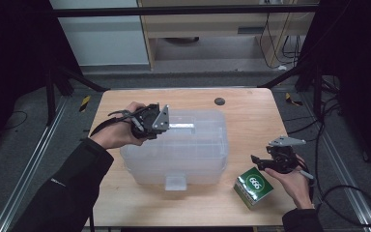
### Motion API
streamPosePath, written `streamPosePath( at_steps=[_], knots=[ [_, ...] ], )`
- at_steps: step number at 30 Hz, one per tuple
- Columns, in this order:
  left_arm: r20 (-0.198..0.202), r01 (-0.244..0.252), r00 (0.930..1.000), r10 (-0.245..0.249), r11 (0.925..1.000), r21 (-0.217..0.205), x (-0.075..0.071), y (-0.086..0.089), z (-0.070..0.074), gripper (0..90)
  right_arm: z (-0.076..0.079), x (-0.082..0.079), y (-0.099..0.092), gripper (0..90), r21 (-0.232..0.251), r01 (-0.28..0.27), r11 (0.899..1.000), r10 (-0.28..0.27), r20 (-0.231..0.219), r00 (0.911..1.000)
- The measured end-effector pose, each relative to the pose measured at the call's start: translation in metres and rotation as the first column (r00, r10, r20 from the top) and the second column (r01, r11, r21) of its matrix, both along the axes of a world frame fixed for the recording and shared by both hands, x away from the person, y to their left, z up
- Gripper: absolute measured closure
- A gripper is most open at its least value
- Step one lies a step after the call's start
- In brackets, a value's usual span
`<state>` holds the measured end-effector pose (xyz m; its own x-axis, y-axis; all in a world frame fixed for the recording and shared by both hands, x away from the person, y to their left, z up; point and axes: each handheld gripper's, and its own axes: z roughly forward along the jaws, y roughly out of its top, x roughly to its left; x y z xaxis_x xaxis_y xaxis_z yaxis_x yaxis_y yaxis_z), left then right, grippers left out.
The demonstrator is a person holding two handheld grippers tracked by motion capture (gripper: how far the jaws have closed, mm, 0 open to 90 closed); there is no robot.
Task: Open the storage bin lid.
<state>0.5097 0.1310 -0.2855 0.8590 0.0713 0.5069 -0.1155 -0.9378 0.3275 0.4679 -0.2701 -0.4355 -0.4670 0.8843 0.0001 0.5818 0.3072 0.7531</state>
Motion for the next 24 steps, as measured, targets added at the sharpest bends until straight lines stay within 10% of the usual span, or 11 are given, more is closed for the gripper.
streamPosePath(
  at_steps=[15, 24],
  knots=[
    [0.021, 0.006, 0.9998, -0.008, 0.9985, 0.054, -0.002, -0.005, 0.001, 75.2, 0.015, -0.008, 0.012, 39.8, 0.027, -0.039, 0.999, 0.039, -0.003, 0.9992],
    [0.023, 0.003, 0.9997, -0.004, 0.9983, 0.058, 0.000, -0.006, 0.003, 75.1, 0.025, -0.015, 0.021, 61.7, 0.052, -0.086, 0.995, 0.085, 0.022, 0.9961]
  ],
)
